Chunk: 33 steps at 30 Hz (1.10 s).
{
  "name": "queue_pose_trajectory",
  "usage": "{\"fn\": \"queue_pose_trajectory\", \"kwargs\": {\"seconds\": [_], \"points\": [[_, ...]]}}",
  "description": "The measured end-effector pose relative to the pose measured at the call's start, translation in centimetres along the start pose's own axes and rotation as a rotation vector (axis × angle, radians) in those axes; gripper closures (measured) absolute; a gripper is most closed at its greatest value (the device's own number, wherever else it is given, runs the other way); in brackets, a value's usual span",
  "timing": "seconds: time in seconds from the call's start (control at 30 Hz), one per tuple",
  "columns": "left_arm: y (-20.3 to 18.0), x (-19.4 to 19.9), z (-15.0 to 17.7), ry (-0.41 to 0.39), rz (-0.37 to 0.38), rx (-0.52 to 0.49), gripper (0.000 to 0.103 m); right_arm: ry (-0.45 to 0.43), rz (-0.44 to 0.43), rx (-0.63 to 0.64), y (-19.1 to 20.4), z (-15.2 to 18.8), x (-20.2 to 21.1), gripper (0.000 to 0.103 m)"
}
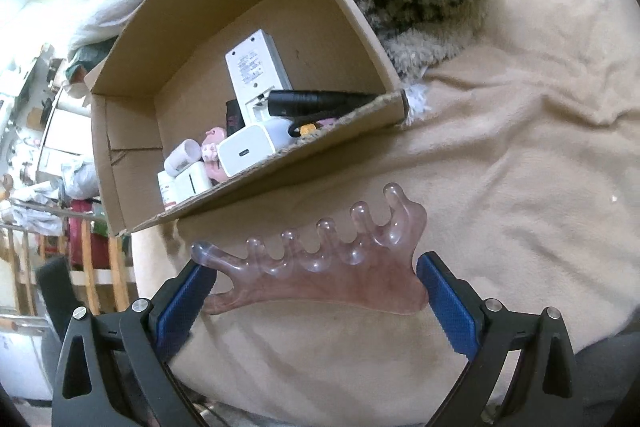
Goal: Organize rigid objects
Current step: 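Carry the battery and hair claw into the box and open both grippers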
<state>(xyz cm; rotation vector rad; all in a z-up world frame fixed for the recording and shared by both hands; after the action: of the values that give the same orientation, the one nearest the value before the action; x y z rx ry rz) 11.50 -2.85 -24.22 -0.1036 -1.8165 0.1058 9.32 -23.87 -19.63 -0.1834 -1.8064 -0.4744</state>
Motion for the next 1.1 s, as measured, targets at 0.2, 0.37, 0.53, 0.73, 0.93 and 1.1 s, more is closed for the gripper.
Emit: {"fn": "queue_pose_trajectory", "kwargs": {"seconds": [0.2,0.37,0.53,0.73,0.93,1.1], "points": [[1.6,3.9,-1.7,-0.083,0.027,0.034,0.064,-0.055,-0.002,0.059,1.1,-0.2,1.6,0.0],[2.1,7.5,-3.7,-0.158,0.054,0.04,0.064,-0.147,-0.058,0.046,1.5,-1.8,4.1,0.0],[1.4,10.4,-6.8,-0.245,0.075,0.011,0.064,-0.206,-0.126,0.053,3.2,-4.4,6.1,0.0],[-0.5,11.8,-11.2,-0.322,0.065,-0.048,0.064,-0.26,-0.15,0.105,6.0,-8.6,7.7,0.0],[-2.3,9.8,-15.1,-0.346,0.034,-0.122,0.064,-0.269,-0.168,0.152,7.9,-11.3,6.7,0.0],[-4.6,4.6,-15.4,-0.278,0.12,-0.246,0.064,-0.234,-0.121,0.161,7.0,-10.3,2.7,0.0]]}}
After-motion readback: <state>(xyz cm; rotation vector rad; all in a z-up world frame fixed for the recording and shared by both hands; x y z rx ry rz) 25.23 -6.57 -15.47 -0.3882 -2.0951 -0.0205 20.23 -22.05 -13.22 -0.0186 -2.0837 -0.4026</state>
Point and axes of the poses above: each gripper's, at about its wrist camera, not at the fingertips, and x roughly against the way its jaws point, y to its left, z to its underside, the point moved 10 cm from there along -x, roughly the way its jaws point, and after that the axes turned 13 degrees about z, right-handed, at the moved point
